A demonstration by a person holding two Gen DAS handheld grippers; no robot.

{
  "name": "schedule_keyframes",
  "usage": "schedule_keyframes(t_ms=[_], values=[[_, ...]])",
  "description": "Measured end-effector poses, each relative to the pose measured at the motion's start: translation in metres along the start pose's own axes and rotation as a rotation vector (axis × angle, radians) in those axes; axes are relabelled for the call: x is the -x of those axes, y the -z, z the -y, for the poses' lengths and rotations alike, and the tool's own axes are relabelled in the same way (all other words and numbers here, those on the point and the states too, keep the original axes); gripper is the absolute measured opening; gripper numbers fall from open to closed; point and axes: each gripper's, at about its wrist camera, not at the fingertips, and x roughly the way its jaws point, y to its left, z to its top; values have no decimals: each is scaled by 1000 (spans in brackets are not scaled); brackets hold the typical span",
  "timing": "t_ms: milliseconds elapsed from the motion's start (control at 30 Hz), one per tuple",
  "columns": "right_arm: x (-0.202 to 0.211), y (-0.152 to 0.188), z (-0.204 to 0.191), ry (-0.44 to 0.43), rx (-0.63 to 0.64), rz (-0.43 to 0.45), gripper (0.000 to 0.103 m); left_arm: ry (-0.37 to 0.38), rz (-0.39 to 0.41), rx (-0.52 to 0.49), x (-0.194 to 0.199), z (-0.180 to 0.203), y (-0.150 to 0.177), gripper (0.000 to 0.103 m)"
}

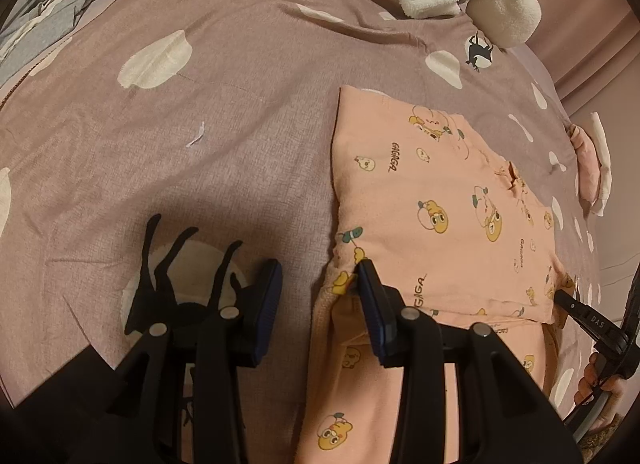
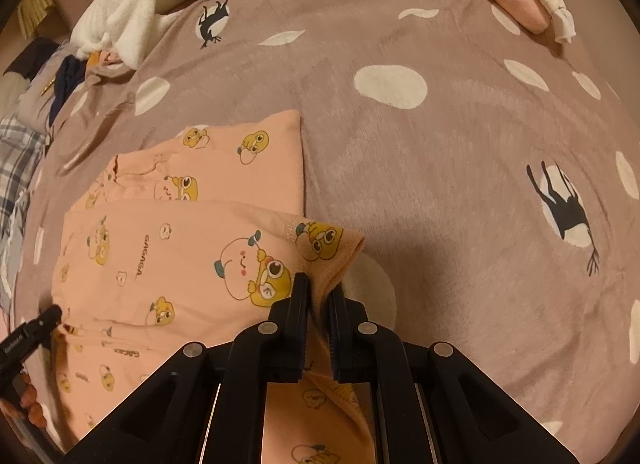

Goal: Fold small clothes

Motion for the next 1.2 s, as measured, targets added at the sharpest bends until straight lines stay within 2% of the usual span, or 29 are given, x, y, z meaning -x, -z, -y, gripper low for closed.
schedule_keyframes(t_ms=[1200], values=[[-8,4,-2,37,2,3,7,7,-11,-2,-4,0,-1,43]])
